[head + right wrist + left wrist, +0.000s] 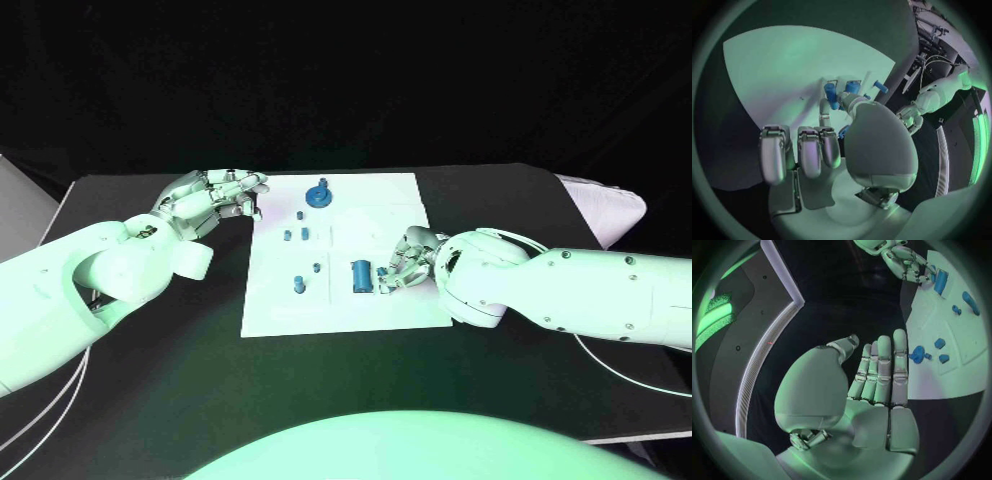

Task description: Assemble the parts on the task board

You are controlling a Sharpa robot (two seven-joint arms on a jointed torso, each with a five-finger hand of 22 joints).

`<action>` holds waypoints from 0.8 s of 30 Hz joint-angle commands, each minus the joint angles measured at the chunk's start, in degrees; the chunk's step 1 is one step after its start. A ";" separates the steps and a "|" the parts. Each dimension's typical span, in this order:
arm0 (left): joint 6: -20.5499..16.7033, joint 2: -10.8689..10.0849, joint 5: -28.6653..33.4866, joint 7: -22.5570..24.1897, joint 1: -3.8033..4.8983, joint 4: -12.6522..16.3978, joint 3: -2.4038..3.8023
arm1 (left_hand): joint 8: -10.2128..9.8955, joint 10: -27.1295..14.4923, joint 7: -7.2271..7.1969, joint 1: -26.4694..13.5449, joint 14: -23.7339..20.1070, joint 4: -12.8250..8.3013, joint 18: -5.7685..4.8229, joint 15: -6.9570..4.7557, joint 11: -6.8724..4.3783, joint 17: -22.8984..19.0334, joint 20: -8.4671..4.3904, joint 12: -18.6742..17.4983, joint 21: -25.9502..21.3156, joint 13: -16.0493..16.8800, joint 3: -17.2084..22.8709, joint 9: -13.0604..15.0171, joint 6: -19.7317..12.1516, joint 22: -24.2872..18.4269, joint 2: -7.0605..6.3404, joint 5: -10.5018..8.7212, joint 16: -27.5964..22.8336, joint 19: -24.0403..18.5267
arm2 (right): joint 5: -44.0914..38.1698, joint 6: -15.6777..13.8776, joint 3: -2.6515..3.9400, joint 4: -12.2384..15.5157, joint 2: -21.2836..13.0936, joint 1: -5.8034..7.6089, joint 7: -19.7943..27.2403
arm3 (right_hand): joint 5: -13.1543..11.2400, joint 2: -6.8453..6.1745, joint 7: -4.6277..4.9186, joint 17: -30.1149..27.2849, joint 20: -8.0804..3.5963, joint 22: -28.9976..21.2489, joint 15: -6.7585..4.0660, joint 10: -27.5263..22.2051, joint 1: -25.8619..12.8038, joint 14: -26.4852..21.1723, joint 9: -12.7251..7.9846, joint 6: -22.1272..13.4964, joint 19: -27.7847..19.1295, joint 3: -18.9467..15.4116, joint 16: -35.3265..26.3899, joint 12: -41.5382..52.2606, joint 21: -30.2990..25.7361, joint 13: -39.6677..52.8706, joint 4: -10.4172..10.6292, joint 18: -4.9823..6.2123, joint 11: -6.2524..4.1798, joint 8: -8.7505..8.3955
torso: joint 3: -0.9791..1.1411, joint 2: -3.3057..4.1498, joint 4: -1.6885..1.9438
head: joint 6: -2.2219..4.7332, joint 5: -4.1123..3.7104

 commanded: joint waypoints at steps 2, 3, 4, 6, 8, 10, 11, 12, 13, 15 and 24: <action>1.06 0.02 -0.10 0.20 -0.03 0.20 0.03 | 0.37 -0.30 -0.05 -0.15 -0.02 0.30 0.78 0.29 -0.11 0.09 0.19 -0.22 -0.20 -0.08 0.15 -0.08 -0.37 -0.05 0.44 0.05 -0.20 0.37 | -0.71 2.68 -0.01 -0.33 0.18 -0.09 -0.82 | -0.41 0.09 0.15 15.08 -0.28 13.74 -0.24 4.37 -0.77 6.08 -0.08 0.17 4.91 -0.35 0.24 -0.14 -0.12 12.99 -0.07 -0.72 -0.26 -0.29 | -0.01 0.00 0.07 | 0.00 -0.03; 1.06 0.01 -0.10 0.19 -0.03 0.21 0.03 | 0.37 -0.30 -0.05 -0.15 -0.02 0.30 0.78 0.29 -0.11 0.09 0.19 -0.22 -0.20 -0.08 0.15 -0.08 -0.37 -0.05 0.44 0.05 -0.20 0.37 | -0.88 2.68 -0.01 -0.45 0.23 -0.09 -0.84 | -0.47 0.14 0.15 15.08 -0.27 13.74 -0.23 4.37 -0.89 6.08 -0.09 0.18 4.91 -0.36 0.24 -0.14 -0.10 12.99 -0.06 -0.72 -0.25 -0.30 | -0.02 0.00 0.05 | 0.00 -0.01; 1.07 -0.01 -0.10 0.18 -0.03 0.22 0.03 | 0.37 -0.30 -0.05 -0.15 -0.02 0.30 0.78 0.29 -0.11 0.09 0.19 -0.22 -0.20 -0.08 0.15 -0.08 -0.37 -0.05 0.44 0.05 -0.20 0.37 | -1.05 2.67 -0.01 -0.57 0.29 -0.10 -0.85 | -0.47 0.14 0.15 15.08 -0.27 13.74 -0.23 4.37 -0.89 6.08 -0.09 0.18 4.91 -0.36 0.24 -0.14 -0.10 12.99 -0.06 -0.72 -0.25 -0.30 | -0.03 0.00 0.04 | 0.00 -0.01; 1.07 -0.02 -0.10 0.18 -0.03 0.22 0.03 | 0.37 -0.30 -0.05 -0.15 -0.02 0.30 0.78 0.29 -0.11 0.09 0.19 -0.22 -0.20 -0.08 0.15 -0.08 -0.37 -0.05 0.44 0.05 -0.20 0.37 | -1.35 2.68 -0.01 -0.80 0.40 -0.13 -0.86 | -0.47 0.14 0.15 15.08 -0.27 13.74 -0.23 4.37 -0.89 6.08 -0.09 0.18 4.91 -0.36 0.24 -0.14 -0.10 12.99 -0.06 -0.72 -0.25 -0.30 | -0.04 0.02 0.05 | 0.00 -0.02; 1.07 -0.03 -0.10 0.17 -0.03 0.23 0.03 | 0.37 -0.30 -0.05 -0.15 -0.02 0.30 0.78 0.29 -0.11 0.09 0.19 -0.22 -0.20 -0.08 0.15 -0.08 -0.37 -0.05 0.44 0.05 -0.20 0.37 | -1.52 2.68 -0.01 -1.01 0.53 -0.14 -0.88 | -0.52 0.22 0.15 15.08 -0.26 13.72 -0.23 4.36 -1.01 6.08 -0.09 0.19 4.89 -0.36 0.24 -0.15 -0.18 12.99 -0.05 -0.71 -0.24 -0.31 | -0.02 0.02 0.05 | 0.00 0.02; 1.09 -0.03 -0.10 0.16 -0.03 0.24 0.03 | 0.37 -0.30 -0.05 -0.15 -0.02 0.30 0.78 0.29 -0.11 0.09 0.19 -0.22 -0.20 -0.08 0.15 -0.08 -0.37 -0.05 0.44 0.05 -0.20 0.37 | -1.73 2.67 -0.01 -1.23 0.67 -0.17 -0.89 | -0.52 0.22 0.15 15.08 -0.26 13.72 -0.23 4.36 -1.01 6.08 -0.09 0.19 4.89 -0.36 0.24 -0.15 -0.18 12.99 -0.05 -0.71 -0.24 -0.31 | -0.02 0.03 0.06 | 0.00 0.00; 1.11 -0.03 -0.10 0.15 -0.03 0.25 0.03 | 0.37 -0.30 -0.05 -0.15 -0.02 0.30 0.78 0.29 -0.11 0.09 0.19 -0.22 -0.20 -0.08 0.15 -0.08 -0.37 -0.05 0.44 0.05 -0.20 0.37 | -1.84 2.69 -0.01 -1.37 0.76 -0.19 -0.89 | -0.52 0.22 0.15 15.08 -0.26 13.72 -0.23 4.36 -1.01 6.08 -0.09 0.19 4.89 -0.36 0.24 -0.15 -0.18 12.99 -0.05 -0.71 -0.24 -0.31 | -0.02 0.04 0.06 | 0.00 0.01; 1.11 -0.03 -0.10 0.15 -0.03 0.26 0.03 | 0.37 -0.30 -0.05 -0.15 -0.02 0.30 0.78 0.29 -0.11 0.09 0.19 -0.22 -0.20 -0.08 0.15 -0.08 -0.37 -0.05 0.44 0.05 -0.20 0.37 | -1.91 2.70 -0.02 -1.50 0.85 -0.21 -0.90 | -0.52 0.22 0.15 15.08 -0.26 13.72 -0.23 4.36 -1.01 6.08 -0.09 0.19 4.89 -0.36 0.24 -0.15 -0.18 12.99 -0.05 -0.71 -0.24 -0.31 | -0.02 0.04 0.06 | 0.00 0.02; 1.11 -0.04 -0.11 0.15 -0.03 0.26 0.03 | 0.37 -0.30 -0.05 -0.15 -0.02 0.30 0.78 0.29 -0.11 0.09 0.19 -0.22 -0.20 -0.08 0.15 -0.08 -0.37 -0.05 0.44 0.05 -0.20 0.37 | -1.96 2.71 -0.02 -1.61 0.94 -0.24 -0.90 | -0.56 0.25 0.16 15.08 -0.26 13.71 -0.22 4.36 -1.08 6.08 -0.10 0.19 4.89 -0.37 0.24 -0.16 -0.22 12.98 -0.06 -0.70 -0.24 -0.32 | -0.02 0.04 0.07 | 0.00 0.03; 1.12 -0.04 -0.11 0.15 -0.03 0.26 0.03 | 0.41 -0.36 -0.05 -0.18 -0.03 0.45 0.78 0.29 -0.11 0.11 0.20 -0.22 -0.30 -0.08 0.05 -0.11 -0.43 -0.12 0.39 0.05 -0.19 0.43 | -2.03 2.67 -0.02 -1.75 1.09 -0.34 -0.91 | -0.56 0.25 0.16 15.08 -0.26 13.71 -0.22 4.36 -1.08 6.08 -0.10 0.19 4.89 -0.37 0.24 -0.16 -0.22 12.98 -0.06 -0.70 -0.24 -0.32 | -0.02 0.03 0.07 | 0.00 0.06; 1.18 -0.07 -0.14 0.10 -0.03 0.26 0.03 | 0.41 -0.36 -0.05 -0.18 -0.03 0.45 0.78 0.29 -0.11 0.11 0.20 -0.22 -0.30 -0.08 0.05 -0.11 -0.43 -0.12 0.39 0.05 -0.19 0.43 | -2.07 2.85 -0.02 -2.09 1.40 -0.54 -0.92 | -0.68 0.36 0.18 15.08 -0.24 13.72 -0.21 4.41 -1.40 6.08 -0.11 0.20 4.89 -0.40 0.24 -0.08 -0.20 13.05 -0.04 -0.70 -0.22 -0.36 | -0.01 0.00 -0.01 | 0.00 0.07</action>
